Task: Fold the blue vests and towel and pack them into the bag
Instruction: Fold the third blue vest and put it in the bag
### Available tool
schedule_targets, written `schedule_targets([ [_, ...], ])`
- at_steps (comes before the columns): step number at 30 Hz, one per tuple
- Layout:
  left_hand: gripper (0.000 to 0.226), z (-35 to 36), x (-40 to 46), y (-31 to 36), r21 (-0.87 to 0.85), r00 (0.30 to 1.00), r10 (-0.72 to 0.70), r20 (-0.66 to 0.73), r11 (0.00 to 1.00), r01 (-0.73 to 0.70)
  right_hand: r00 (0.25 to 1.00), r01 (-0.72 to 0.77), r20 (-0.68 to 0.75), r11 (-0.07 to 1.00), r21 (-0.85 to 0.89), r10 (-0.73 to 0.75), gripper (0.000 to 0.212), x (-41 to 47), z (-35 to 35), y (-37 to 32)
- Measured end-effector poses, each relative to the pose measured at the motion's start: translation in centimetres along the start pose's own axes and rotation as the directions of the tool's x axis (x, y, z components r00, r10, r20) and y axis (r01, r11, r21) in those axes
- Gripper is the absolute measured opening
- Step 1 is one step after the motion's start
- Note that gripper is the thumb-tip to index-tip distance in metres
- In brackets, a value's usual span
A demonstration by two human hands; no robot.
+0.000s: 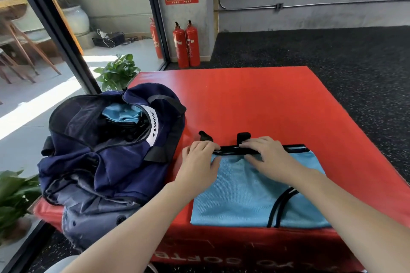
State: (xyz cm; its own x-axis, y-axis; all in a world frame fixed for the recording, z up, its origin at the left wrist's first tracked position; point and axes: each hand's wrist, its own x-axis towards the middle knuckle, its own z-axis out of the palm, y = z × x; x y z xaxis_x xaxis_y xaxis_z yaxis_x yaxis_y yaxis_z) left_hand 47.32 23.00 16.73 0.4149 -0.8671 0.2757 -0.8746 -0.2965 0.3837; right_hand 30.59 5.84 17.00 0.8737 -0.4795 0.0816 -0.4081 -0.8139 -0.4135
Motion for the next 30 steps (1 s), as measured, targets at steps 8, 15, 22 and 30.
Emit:
schedule_targets([
  [8,0.025,0.3,3.8,-0.8,0.137,0.997,0.04,0.073,0.989,-0.05,0.999,-0.046,-0.007,0.995,-0.085,0.046,0.034,2.2,0.1,1.4],
  [15,0.022,0.4,5.5,-0.7,0.252,0.996,-0.08,-0.029,0.964,0.084,0.995,-0.085,0.048,0.996,0.041,0.083,0.023,2.6,-1.3,3.1],
  [22,0.017,0.5,5.0,0.7,0.167,0.976,-0.207,-0.06,0.962,0.215,0.982,-0.182,0.049,0.983,0.034,0.18,0.014,0.4,-4.3,6.9],
  [30,0.031,3.1,7.1,2.5,0.096,0.989,-0.149,0.023,0.985,0.146,0.958,-0.275,0.089,0.961,0.003,0.274,0.009,-1.9,-5.8,7.8],
])
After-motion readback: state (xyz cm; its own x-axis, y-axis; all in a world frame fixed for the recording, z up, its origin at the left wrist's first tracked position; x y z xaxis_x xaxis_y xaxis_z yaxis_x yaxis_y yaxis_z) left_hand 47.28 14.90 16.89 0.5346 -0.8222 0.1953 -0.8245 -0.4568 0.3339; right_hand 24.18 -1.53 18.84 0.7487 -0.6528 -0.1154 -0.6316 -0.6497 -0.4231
